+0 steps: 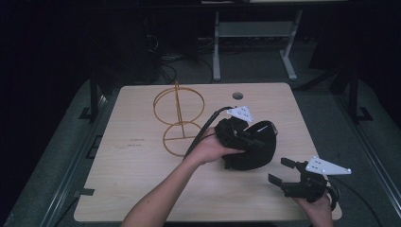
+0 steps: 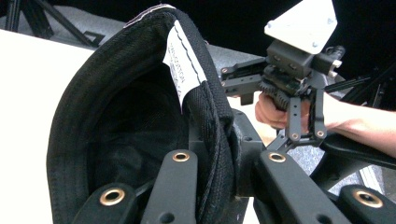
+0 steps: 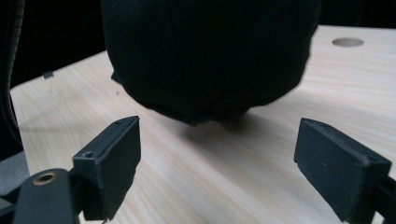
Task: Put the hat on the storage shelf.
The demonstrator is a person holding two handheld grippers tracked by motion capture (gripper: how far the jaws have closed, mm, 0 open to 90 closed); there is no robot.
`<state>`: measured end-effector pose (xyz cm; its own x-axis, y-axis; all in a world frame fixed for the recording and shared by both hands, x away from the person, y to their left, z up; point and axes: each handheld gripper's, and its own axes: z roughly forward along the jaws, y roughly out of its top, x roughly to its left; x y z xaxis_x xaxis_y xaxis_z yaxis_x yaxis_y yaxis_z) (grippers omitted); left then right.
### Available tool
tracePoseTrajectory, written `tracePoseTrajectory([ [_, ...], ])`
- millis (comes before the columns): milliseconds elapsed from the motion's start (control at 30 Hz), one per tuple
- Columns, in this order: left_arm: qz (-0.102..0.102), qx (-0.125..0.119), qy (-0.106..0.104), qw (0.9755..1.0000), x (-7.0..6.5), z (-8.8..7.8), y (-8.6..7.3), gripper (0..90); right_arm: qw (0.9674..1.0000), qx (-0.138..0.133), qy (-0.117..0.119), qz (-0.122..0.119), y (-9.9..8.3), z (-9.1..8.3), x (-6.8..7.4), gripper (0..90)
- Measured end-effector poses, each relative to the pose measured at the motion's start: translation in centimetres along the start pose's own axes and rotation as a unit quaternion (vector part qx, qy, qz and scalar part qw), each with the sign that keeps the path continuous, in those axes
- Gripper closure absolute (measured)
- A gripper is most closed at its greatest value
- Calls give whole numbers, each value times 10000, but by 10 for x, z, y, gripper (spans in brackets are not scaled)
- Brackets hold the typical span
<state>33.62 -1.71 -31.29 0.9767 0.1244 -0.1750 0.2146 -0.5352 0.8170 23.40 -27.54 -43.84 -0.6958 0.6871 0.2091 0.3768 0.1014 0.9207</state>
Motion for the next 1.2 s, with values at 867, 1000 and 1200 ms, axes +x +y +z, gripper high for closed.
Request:
tracePoseTrajectory([
  [867, 607, 144, -307, 9976, -23, 8, 33, 817, 9961, -754, 398, -227, 27, -7, -3, 799],
  [1000, 490, 148, -121, 9986, -19, 0, 25, 808, 9969, -624, 388, -270, 29, -8, -2, 868],
  [1200, 378, 164, 2, 9991, -12, -6, 11, 798, 9978, -403, 384, -361, 36, -10, 0, 878],
])
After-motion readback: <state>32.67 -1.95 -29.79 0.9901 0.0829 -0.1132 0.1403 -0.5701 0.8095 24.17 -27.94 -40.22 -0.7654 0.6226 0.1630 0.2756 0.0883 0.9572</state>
